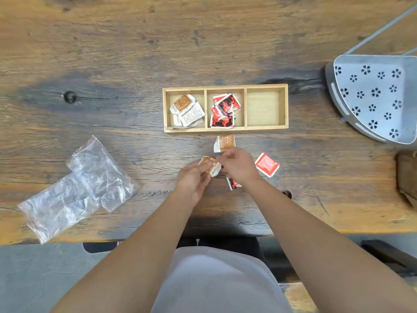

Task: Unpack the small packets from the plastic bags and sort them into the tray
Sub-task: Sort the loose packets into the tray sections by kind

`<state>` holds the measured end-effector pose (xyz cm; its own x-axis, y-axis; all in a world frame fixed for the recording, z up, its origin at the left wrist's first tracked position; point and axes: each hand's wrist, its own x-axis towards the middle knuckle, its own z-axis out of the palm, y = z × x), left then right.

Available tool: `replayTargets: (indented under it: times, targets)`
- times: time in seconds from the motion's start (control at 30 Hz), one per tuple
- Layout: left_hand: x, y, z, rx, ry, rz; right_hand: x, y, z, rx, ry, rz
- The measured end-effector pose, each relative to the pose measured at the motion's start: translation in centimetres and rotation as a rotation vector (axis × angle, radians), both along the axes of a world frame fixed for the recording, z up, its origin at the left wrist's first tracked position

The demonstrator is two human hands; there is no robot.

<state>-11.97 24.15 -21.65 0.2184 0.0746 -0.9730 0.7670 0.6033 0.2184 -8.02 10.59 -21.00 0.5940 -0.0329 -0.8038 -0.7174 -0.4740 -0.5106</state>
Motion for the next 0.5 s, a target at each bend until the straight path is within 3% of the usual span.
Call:
replayTargets:
  times: [0.1, 0.17, 0.27, 0.37, 0.5]
  targets:
    - [0.8, 0.5, 0.0, 0.136, -0.025, -0.114, 0.7, 0.1, -0.6, -0.268, -0.356, 0.263]
    - [1.3, 1.1, 0.0, 0.159, -0.054, -0.161, 1.3, 0.1, -1.2, -0.368, -0.475, 0.471]
    - [2.2, 2.2, 0.4, 0.179, -0.08, -0.227, 1.6, 0.2, -2.1, -0.468, -0.45, 0.641]
    - [2.9, 2.9, 1.2, 0.185, -0.115, -0.275, 1.7, 0.3, -1.9, -0.46, -0.302, 0.546]
    - [3.9, 3.6, 3.4, 0.215, -0.272, -0.375, 2.4, 0.5, -1.4, -0.296, -0.183, 0.445]
